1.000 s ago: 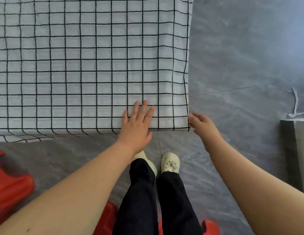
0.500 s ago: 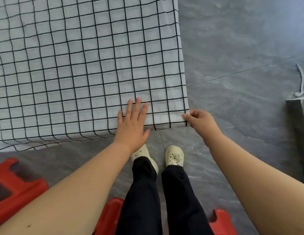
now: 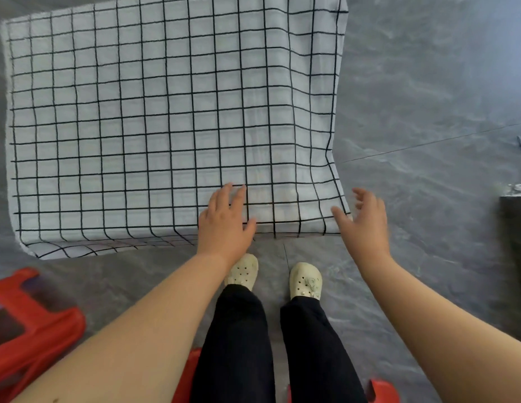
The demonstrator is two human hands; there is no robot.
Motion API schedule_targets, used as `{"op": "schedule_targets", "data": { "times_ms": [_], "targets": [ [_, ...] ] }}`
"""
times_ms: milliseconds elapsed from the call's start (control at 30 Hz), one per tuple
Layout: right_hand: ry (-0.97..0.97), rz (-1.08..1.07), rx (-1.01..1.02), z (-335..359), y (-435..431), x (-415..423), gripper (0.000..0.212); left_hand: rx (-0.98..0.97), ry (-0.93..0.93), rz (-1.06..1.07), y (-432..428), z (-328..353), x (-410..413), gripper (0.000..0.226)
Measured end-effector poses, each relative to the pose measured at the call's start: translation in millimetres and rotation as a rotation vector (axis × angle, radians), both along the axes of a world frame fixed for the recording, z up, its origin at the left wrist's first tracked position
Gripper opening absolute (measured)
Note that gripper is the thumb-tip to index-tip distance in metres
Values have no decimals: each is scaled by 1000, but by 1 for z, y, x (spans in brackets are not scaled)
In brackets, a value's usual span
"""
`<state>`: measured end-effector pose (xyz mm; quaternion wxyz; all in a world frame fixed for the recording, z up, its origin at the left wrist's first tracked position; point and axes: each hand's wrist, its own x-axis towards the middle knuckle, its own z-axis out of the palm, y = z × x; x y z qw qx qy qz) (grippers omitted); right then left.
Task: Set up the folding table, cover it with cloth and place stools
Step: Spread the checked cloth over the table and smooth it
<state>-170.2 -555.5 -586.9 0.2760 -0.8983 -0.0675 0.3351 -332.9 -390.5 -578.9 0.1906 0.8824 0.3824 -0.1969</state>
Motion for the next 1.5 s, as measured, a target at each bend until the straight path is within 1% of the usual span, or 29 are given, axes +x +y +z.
{"op": "schedule_targets", "data": {
  "times_ms": [67, 133, 200, 267, 333, 400, 467, 533, 667, 833, 967, 1033, 1100, 1200, 1267, 1333, 1400, 1500],
  "targets": [
    [-140, 172, 60, 9, 27, -10, 49, 17, 1, 8, 16, -2, -6, 61],
    [-183, 378, 111, 12, 58, -23, 50, 39, -4, -4, 32, -4, -15, 61],
    [-230, 580, 91, 8, 89, -38, 52, 57, -15, 4, 50, -5, -28, 60],
    [-278, 720, 9, 3, 119, -55, 53, 60, -24, 40, 69, -5, -45, 60],
    [-331, 741, -83, 1, 147, -72, 50, 64, -30, 77, 91, -5, -65, 58],
    [-367, 698, -134, 1, 175, -87, 48, 70, -28, 101, 117, -5, -89, 57],
    [-357, 669, -151, 2, 202, -102, 48, 73, -30, 118, 144, -5, -116, 57],
    [-350, 683, -152, 2, 229, -122, 50, 71, -37, 131, 170, -4, -144, 56],
    [-372, 791, -118, 1, 287, -165, 52, 75, -43, 161, 221, -4, -196, 56],
    [-394, 919, -89, -1, 352, -211, 53, 91, -27, 291, 269, -6, -245, 57],
    [-378, 1027, -66, -4, 389, -229, 53, 97, -25, 411, 290, -7, -274, 57],
    [-380, 1081, -56, -4, 403, -231, 53, 43, -4, 516, 298, -8, -284, 63],
    [-383, 1161, -76, -2, 414, -229, 53, -57, -32, 647, 304, -8, -290, 68],
    [-427, 1284, -58, 1, 433, -226, 53, -239, -137, 820, 314, -10, -297, 74],
    [-417, 1369, -55, 1, 449, -229, 53, -290, -216, 904, 319, -13, -304, 76],
    [-429, 1442, -58, -1, 463, -237, 57, -317, -260, 959, 324, -14, -311, 75],
    [-455, 1481, -35, -5, 472, -251, 61, -356, -248, 986, 324, -14, -320, 70],
    [-503, 1555, 60, -10, 481, -280, 61, -407, -256, 957, 322, -16, -336, 65]
  ]
}}
